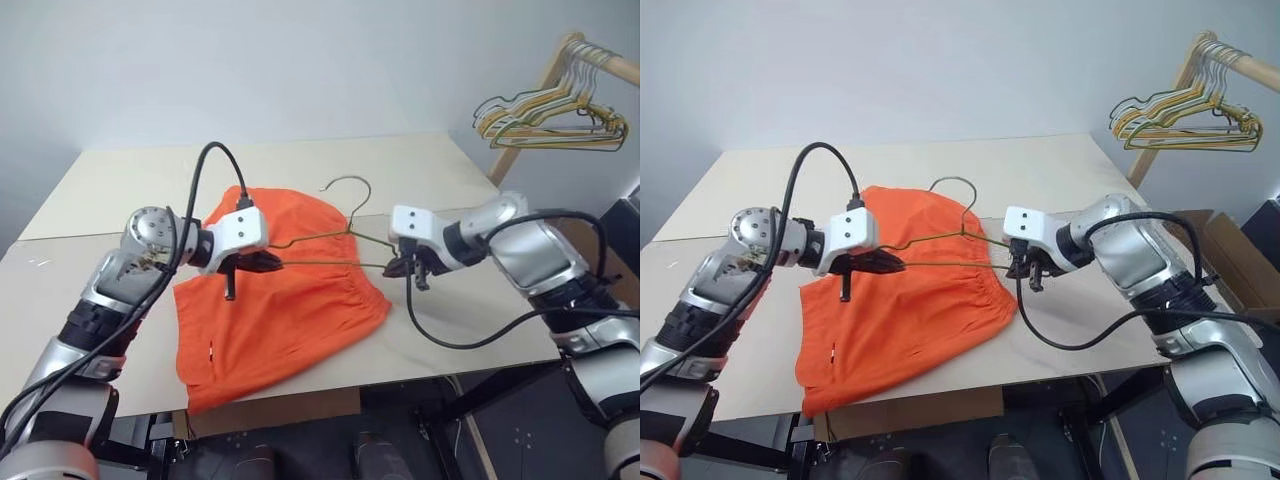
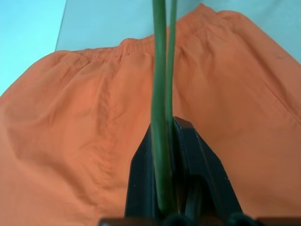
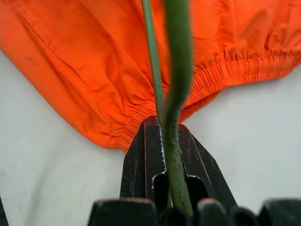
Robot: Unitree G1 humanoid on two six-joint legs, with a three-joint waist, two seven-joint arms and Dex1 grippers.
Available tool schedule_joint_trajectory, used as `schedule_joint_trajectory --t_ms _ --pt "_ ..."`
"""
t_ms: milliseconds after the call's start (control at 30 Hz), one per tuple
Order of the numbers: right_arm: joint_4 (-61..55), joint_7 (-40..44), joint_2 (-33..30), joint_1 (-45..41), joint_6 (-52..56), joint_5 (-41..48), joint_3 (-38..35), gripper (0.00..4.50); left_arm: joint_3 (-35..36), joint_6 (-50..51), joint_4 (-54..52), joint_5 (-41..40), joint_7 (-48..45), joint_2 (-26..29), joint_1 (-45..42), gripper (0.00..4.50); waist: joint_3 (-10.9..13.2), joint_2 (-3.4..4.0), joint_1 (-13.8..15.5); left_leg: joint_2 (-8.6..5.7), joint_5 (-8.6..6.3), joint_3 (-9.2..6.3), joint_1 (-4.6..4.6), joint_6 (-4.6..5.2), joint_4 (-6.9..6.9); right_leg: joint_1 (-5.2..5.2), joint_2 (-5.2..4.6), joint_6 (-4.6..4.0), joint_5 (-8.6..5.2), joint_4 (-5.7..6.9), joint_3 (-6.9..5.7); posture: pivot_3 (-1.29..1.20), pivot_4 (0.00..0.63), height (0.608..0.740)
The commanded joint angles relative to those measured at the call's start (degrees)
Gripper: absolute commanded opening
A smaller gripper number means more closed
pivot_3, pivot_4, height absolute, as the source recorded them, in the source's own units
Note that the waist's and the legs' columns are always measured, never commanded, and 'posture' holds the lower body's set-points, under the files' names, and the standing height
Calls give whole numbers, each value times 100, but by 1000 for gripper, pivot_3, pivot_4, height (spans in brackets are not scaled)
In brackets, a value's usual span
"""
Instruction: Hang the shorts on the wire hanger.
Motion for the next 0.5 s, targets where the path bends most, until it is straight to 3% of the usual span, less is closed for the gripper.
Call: schedule_joint_trajectory --t_ms 33,133,333,500 --pt "-211 3 -195 119 68 183 -555 15 294 -550 23 -207 -20 -122 88 0 0 0 12 0 0 0 0 0 0 0 -1 0 0 -1 0 -79 0 740" --pt "-498 -98 -321 489 417 427 -948 0 631 -605 227 -585 -222 -161 139 721 0 -1 20 0 0 0 -1 0 1 2 -1 0 0 -3 -2 -83 0 740" --pt "-1038 -636 -633 1643 1901 1077 -2005 0 1220 -461 662 -882 -124 56 75 2676 0 -2 39 1 0 -4 5 0 2 8 -1 0 0 0 -5 -72 20 740" --pt "-706 -1377 -549 2312 3325 1346 -2706 0 1448 32 -149 -1416 -319 210 603 4365 0 -2 97 3 -1 2 17 1 1 18 0 0 -1 -4 -1 -71 37 740"
